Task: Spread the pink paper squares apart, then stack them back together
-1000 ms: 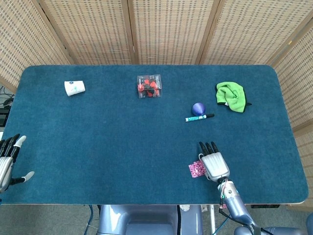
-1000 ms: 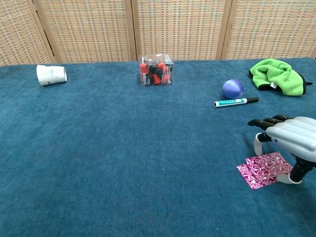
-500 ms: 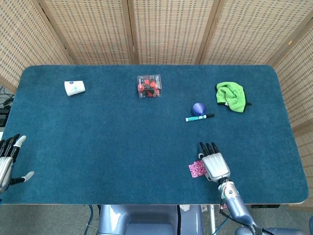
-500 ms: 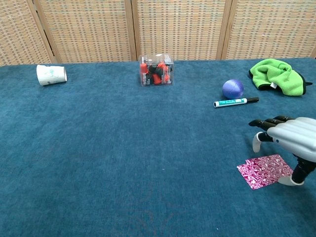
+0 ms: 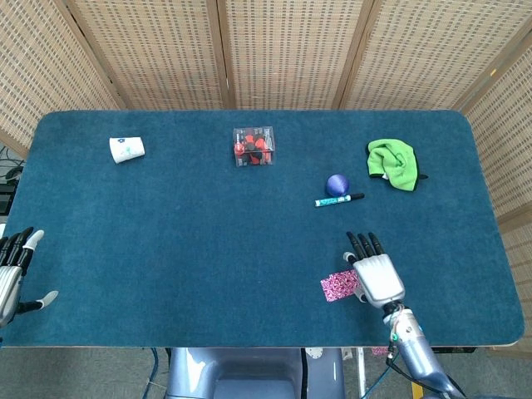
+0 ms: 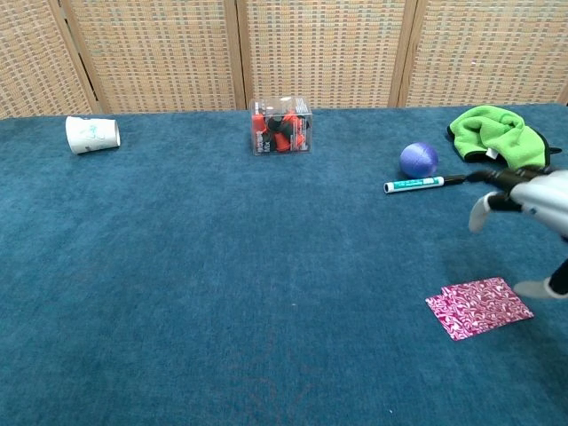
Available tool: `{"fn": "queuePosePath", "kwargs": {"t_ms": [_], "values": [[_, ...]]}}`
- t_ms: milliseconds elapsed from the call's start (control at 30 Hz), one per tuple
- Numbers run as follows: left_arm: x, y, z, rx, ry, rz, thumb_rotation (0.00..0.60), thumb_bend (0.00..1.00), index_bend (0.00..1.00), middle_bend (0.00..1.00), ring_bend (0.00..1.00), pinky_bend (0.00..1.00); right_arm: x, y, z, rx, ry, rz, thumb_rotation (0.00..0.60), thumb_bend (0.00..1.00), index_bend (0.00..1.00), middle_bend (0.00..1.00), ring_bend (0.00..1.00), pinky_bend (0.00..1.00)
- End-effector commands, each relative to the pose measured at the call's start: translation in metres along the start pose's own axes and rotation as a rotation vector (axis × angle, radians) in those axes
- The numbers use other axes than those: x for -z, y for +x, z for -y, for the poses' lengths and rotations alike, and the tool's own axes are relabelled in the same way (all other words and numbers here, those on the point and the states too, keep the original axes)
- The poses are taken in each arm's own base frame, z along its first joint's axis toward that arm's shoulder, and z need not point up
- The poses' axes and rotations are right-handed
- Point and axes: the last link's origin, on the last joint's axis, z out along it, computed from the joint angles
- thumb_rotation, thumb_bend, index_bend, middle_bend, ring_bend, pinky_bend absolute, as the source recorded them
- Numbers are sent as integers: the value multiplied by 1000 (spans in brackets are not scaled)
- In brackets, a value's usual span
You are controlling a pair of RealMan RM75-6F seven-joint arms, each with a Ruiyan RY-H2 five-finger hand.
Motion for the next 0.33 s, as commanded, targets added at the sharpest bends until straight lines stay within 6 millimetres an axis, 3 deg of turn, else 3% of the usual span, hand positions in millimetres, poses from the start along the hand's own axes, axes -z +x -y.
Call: {"fn": "queuePosePath", "kwargs": {"t_ms": [33,200,333], "values": [[0,0,0,0,0,0,600,0,0,0,0,0,46,8,-50,-66,-24,-175,600,182,225,0,0,0],[0,0,0,-2,-1,-2,600,0,0,0,0,0,73,-4,-74,-88,-42,-242,600,0,3,0,0,0],[1,0,0,-3,-2,-4,600,0,0,0,0,0,84,-8,-80,-94,-49,-272,600,0,0,0,0,0]]}}
